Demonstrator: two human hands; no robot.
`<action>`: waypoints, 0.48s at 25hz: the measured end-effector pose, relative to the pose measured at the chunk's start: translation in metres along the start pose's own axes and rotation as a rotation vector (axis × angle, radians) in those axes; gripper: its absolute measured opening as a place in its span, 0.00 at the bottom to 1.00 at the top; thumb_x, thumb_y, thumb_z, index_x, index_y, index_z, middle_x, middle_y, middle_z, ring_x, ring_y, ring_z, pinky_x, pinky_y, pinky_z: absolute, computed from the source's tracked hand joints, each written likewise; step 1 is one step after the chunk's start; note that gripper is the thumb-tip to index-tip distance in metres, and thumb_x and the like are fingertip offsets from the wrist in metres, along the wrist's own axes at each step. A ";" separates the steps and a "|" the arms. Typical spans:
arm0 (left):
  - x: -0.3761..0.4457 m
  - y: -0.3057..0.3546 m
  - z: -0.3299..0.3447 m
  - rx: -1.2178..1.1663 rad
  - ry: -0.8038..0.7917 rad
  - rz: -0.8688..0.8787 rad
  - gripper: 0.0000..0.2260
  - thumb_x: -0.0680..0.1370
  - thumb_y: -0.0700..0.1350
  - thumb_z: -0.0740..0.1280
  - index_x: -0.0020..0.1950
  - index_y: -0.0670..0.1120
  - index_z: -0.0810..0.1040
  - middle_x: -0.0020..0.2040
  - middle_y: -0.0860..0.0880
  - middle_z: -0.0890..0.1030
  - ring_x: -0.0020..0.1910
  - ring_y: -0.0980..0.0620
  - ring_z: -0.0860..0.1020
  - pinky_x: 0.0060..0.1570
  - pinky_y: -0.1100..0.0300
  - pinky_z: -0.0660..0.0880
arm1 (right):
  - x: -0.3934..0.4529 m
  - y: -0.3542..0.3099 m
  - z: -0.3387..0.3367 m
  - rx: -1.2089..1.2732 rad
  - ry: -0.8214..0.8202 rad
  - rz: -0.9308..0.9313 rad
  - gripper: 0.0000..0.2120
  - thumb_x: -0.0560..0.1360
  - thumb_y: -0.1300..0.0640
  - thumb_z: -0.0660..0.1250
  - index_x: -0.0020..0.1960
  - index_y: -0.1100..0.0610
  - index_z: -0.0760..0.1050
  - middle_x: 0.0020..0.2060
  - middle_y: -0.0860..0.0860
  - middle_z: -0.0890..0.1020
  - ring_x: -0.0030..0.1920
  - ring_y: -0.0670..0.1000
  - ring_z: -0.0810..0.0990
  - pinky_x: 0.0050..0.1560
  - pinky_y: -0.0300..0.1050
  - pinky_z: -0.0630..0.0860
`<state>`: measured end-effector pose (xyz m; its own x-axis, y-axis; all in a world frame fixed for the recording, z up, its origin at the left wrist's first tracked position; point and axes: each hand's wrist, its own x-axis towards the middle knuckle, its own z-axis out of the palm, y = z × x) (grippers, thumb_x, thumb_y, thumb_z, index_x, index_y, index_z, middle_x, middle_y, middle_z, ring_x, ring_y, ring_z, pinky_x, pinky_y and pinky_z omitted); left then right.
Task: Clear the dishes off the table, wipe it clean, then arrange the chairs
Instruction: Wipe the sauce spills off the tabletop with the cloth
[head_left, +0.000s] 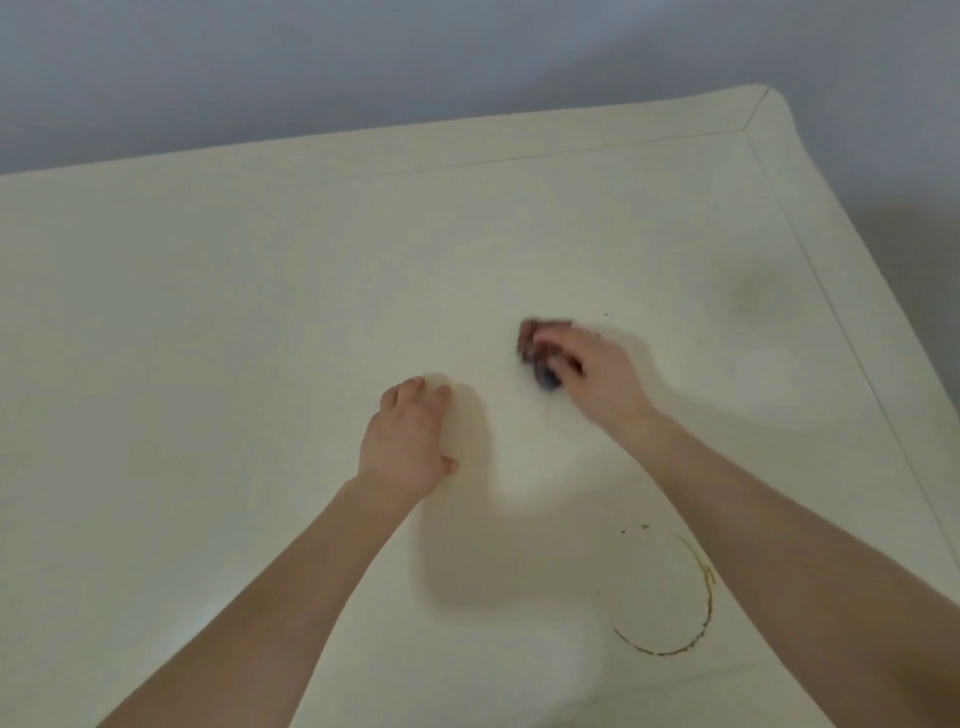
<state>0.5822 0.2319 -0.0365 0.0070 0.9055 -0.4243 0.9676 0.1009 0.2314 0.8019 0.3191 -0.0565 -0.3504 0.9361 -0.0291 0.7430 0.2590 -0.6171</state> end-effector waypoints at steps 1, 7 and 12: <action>-0.001 0.000 0.003 0.005 0.003 -0.002 0.39 0.68 0.52 0.75 0.74 0.51 0.60 0.74 0.45 0.59 0.73 0.43 0.57 0.68 0.51 0.64 | 0.018 0.002 0.003 -0.039 0.025 0.068 0.17 0.75 0.66 0.64 0.63 0.59 0.76 0.61 0.57 0.78 0.64 0.57 0.74 0.62 0.39 0.63; -0.001 -0.001 0.007 -0.061 0.033 -0.011 0.40 0.67 0.49 0.77 0.74 0.49 0.61 0.74 0.44 0.59 0.73 0.43 0.58 0.70 0.53 0.61 | -0.088 -0.014 0.054 -0.079 -0.140 -0.356 0.17 0.74 0.63 0.57 0.57 0.63 0.79 0.59 0.62 0.79 0.63 0.64 0.74 0.63 0.64 0.66; -0.022 0.001 0.013 -0.059 0.099 -0.028 0.31 0.71 0.47 0.73 0.71 0.47 0.66 0.71 0.44 0.65 0.71 0.43 0.62 0.67 0.52 0.66 | -0.112 -0.010 0.016 0.093 -0.177 -0.273 0.16 0.75 0.65 0.58 0.57 0.58 0.80 0.59 0.56 0.80 0.60 0.54 0.76 0.61 0.43 0.71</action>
<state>0.5863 0.2069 -0.0380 -0.0473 0.9379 -0.3437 0.9507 0.1478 0.2727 0.8248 0.2081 -0.0597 -0.6289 0.7773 0.0156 0.5561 0.4637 -0.6897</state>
